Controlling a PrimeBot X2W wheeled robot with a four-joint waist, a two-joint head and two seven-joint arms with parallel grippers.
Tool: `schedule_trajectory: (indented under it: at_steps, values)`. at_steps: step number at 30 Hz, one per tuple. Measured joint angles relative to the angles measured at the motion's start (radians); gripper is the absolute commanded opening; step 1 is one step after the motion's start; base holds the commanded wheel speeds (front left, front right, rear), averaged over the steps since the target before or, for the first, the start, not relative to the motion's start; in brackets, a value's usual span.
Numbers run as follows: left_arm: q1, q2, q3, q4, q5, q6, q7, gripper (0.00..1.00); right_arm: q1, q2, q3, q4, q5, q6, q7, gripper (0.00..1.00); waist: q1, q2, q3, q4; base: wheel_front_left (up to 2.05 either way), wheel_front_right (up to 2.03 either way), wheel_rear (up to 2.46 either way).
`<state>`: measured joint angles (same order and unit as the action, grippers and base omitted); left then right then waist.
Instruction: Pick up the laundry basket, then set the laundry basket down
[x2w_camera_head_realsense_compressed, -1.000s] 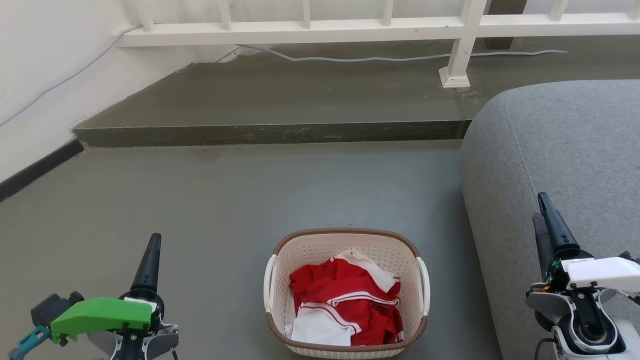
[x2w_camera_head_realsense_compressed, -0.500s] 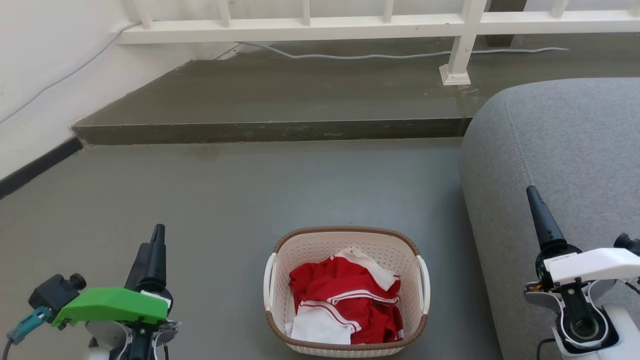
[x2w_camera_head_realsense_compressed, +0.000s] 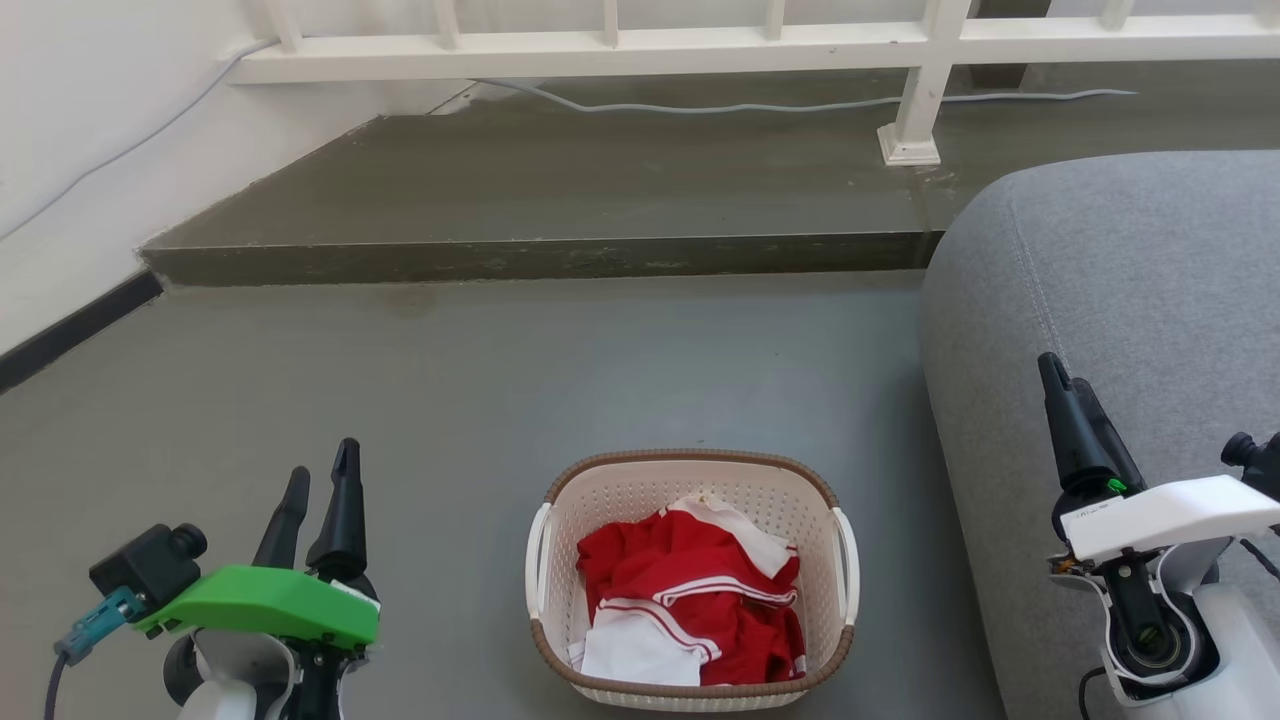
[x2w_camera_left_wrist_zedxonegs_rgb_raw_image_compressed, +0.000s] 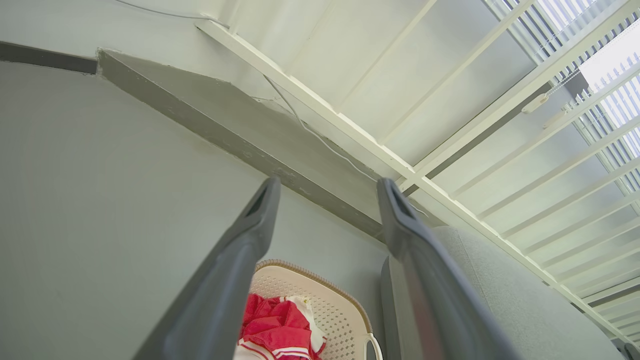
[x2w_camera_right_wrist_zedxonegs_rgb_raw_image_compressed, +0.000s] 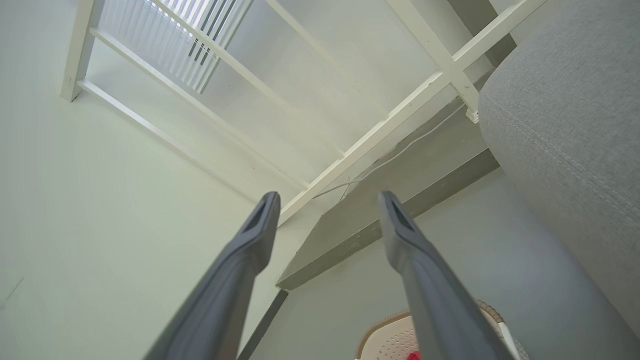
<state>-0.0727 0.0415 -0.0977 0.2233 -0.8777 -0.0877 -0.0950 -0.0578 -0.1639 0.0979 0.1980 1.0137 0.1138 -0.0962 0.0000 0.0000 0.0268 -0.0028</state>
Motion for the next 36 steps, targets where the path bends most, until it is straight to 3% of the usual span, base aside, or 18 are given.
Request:
schedule_trajectory:
  at_steps: [36]
  values:
    - [-0.032,-0.002,-0.079,-0.058,0.506,0.012,-0.128,1.0,-0.024,-0.002,0.072,-0.039,-0.496,0.009,-0.127,1.0,0.0,0.0,0.017,0.001,0.0,0.0,0.0]
